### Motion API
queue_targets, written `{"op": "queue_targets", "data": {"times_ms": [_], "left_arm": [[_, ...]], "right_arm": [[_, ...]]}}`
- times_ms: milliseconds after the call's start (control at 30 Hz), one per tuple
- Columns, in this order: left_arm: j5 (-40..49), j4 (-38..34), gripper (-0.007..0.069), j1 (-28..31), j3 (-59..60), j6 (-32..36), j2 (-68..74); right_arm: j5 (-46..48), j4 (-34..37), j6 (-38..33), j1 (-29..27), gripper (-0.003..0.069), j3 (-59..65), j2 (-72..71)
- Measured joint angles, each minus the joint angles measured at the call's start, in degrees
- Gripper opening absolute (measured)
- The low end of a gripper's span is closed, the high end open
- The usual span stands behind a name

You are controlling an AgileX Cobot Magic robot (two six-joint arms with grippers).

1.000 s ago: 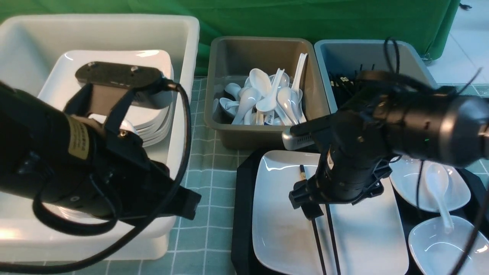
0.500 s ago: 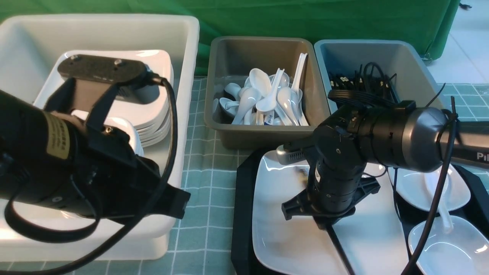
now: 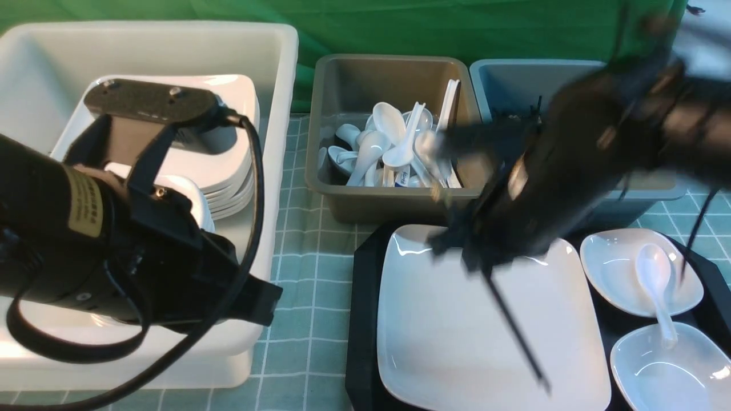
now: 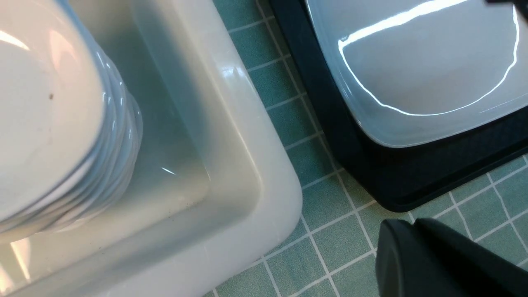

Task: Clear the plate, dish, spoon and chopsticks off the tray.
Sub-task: Use the right arm to put the chopsticks into the small storage box on the right

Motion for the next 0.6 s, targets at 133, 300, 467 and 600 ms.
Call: {"op": "queue_targets", "data": {"times_ms": [133,300,467,600], "left_arm": [[0.4,-0.5,0.001,0.0,0.0,0.0,0.0],[0.9,-1.9,0.001,0.0,0.0,0.0,0.0],[1.3,-2.1,0.001,0.0,0.0,0.0,0.0],[1.3,-2.1,0.001,0.0,0.0,0.0,0.0]], "right_arm": [[-0.1,0.0,-2.5,-9.2,0.0138,-11.0,3.4],[-1.3,0.0,-3.3,-20.2,0.0138,-29.6,15.4],[-2.3,0.0,-2.7,-24.2,0.0138,-40.6,26.3],[-2.7,0.0,-2.0,-25.0,0.0189,-43.5,30.7]]}}
